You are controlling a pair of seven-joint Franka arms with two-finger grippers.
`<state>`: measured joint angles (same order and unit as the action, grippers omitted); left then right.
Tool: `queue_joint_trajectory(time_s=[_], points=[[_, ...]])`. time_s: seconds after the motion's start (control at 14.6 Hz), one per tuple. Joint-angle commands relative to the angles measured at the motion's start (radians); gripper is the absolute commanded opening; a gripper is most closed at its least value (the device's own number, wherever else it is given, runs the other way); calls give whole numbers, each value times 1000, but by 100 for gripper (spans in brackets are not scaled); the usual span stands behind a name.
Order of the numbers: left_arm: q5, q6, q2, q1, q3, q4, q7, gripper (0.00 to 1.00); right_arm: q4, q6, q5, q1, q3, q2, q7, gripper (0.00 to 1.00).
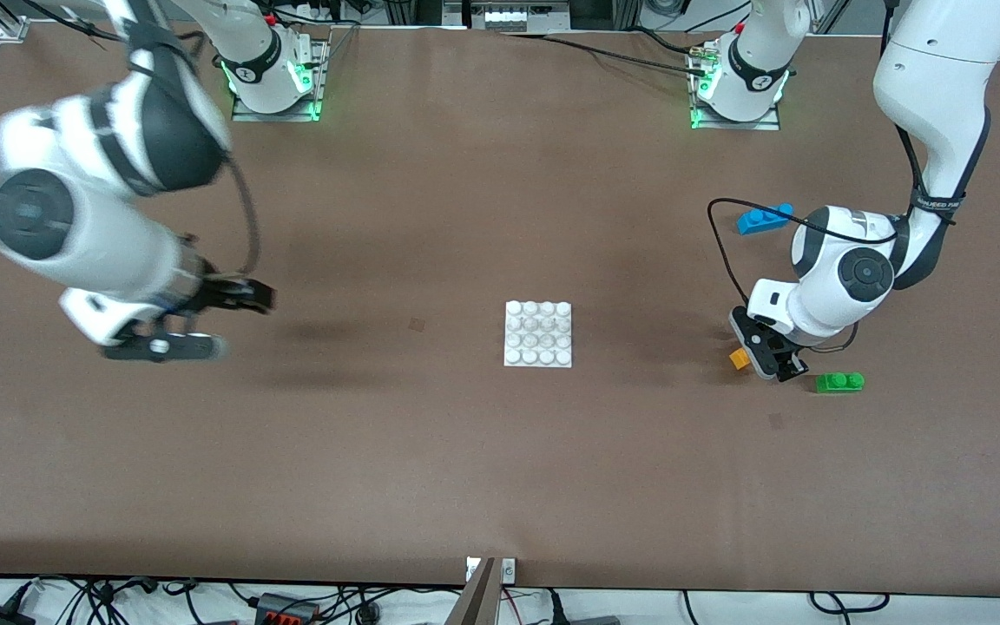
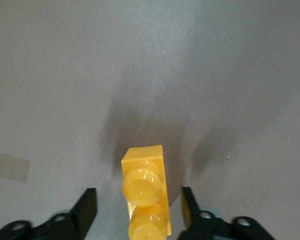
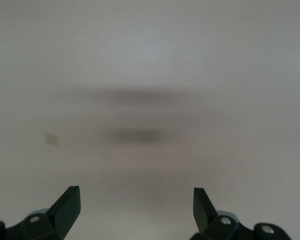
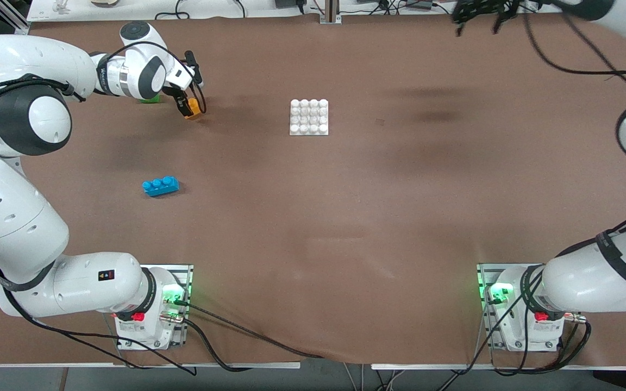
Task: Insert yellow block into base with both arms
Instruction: 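Lift the yellow block with the left gripper while the right gripper withdraws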
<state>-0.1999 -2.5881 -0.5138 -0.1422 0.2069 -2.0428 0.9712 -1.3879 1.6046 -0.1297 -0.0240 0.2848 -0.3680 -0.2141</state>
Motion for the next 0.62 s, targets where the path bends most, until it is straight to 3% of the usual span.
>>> queue_joint_trajectory(time_s=[0.0,0.21,0.34,0.48,0.55], points=[[-27,-9,0,1,2,7,20,54,-36,-75,34,-100,16,81,148,100],[-27,-9,1,3,2,9,26,42,-42,-120,58,-184,14,129,232,100],[-27,-9,3,4,2,9,34,31,-161,-62,93,-214,-24,234,295,100],[-27,-7,4,4,2,9,34,21,-311,41,123,-101,-209,334,320,100],[-27,-7,6,4,2,9,34,15,-318,41,127,-44,-278,337,322,100]])
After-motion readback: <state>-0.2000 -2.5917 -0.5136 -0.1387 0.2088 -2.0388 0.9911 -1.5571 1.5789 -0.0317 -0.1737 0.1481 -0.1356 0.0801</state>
